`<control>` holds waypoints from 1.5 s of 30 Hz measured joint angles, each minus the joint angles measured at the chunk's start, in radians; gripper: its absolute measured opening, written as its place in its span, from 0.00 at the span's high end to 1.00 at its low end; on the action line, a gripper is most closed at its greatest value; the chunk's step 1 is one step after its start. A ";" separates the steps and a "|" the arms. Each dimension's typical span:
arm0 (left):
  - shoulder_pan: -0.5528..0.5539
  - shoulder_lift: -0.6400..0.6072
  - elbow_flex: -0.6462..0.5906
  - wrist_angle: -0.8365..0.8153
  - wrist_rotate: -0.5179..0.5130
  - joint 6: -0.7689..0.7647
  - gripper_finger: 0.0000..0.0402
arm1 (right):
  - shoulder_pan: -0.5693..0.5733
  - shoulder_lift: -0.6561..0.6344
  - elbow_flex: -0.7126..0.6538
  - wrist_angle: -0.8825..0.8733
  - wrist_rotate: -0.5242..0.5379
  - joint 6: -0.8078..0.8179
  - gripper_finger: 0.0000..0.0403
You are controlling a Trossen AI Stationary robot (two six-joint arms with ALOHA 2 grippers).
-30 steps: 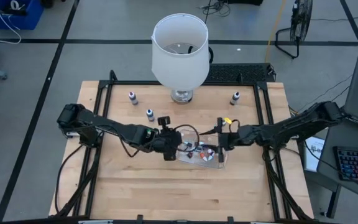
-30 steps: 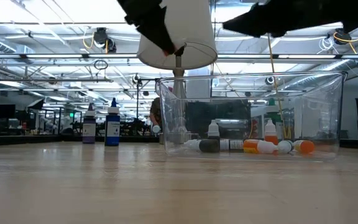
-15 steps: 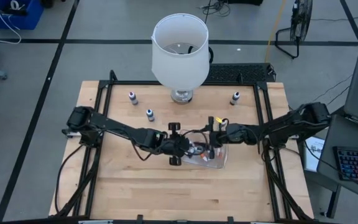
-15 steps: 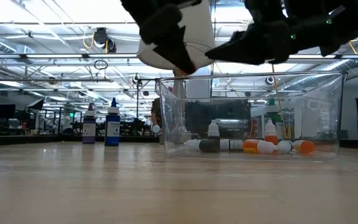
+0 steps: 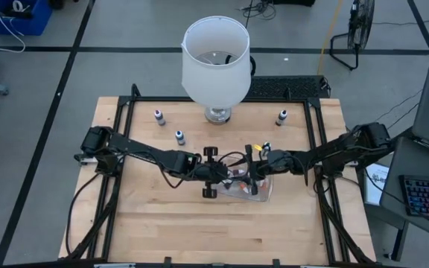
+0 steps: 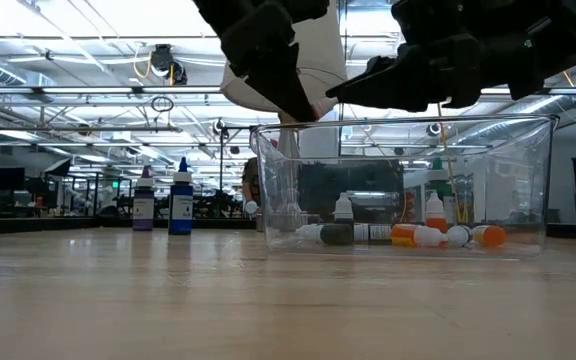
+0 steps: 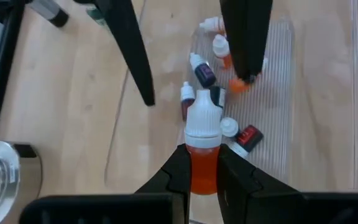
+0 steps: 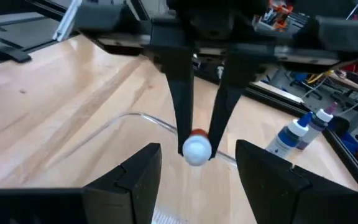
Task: Pick & Place food coloring
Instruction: Put the yellow food coloring bottle into the transparent bin
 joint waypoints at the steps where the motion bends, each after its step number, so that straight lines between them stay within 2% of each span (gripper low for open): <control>1: 0.000 0.000 0.000 0.006 0.001 0.000 0.88 | 0.000 0.000 0.000 -0.001 0.000 0.000 0.51; 12: -0.004 0.000 0.000 0.056 0.095 0.077 0.88 | 0.000 0.000 0.000 0.003 -0.055 0.003 0.51; 16: -0.002 0.000 0.000 0.096 0.138 0.111 0.88 | 0.000 0.000 0.000 -0.003 -0.130 0.006 0.51; 24: 0.007 0.000 0.000 0.100 0.148 0.094 0.88 | 0.002 0.000 0.000 0.004 -0.127 0.008 0.52; 30: 0.006 0.000 0.000 0.101 0.149 0.086 0.88 | 0.002 0.000 0.000 0.005 -0.127 0.000 0.62; 41: 0.025 -0.001 0.000 0.109 0.153 0.064 0.88 | 0.002 0.000 0.000 0.002 -0.124 -0.060 0.90; 45: 0.035 -0.001 0.000 0.112 0.158 0.035 0.88 | 0.002 0.000 0.000 0.003 -0.123 -0.072 0.90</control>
